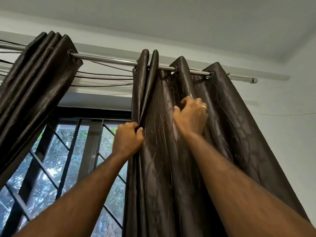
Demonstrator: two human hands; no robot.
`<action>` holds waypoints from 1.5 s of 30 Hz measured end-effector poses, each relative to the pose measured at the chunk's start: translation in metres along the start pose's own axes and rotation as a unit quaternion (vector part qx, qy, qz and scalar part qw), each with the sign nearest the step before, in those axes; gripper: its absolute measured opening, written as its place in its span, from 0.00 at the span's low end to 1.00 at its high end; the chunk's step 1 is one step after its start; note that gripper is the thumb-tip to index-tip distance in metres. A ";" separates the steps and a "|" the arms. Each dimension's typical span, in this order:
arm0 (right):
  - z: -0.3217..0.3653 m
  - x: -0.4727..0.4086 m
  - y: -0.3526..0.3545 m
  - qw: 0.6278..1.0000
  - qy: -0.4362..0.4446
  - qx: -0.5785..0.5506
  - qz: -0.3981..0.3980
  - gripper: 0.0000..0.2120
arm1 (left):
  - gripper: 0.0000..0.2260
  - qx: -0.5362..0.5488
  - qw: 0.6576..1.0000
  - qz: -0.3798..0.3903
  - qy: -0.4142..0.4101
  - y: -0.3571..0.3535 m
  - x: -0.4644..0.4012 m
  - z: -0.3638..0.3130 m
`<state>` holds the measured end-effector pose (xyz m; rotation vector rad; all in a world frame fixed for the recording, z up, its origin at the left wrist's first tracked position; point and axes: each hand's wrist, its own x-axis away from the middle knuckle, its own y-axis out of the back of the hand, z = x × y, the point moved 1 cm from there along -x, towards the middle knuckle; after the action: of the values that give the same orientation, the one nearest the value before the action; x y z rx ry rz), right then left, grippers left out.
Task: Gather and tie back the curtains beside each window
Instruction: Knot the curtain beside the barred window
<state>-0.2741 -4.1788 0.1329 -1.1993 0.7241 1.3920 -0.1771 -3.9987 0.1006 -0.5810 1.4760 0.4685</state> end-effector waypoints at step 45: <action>0.018 0.042 -0.038 0.977 0.052 0.005 0.205 0.11 | 0.10 0.037 0.997 0.074 0.010 -0.003 0.009 0.009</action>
<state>-0.2374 -4.1404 0.1064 -1.1630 1.0972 1.6667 -0.1680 -3.9957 0.0918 -0.4200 1.5547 0.5224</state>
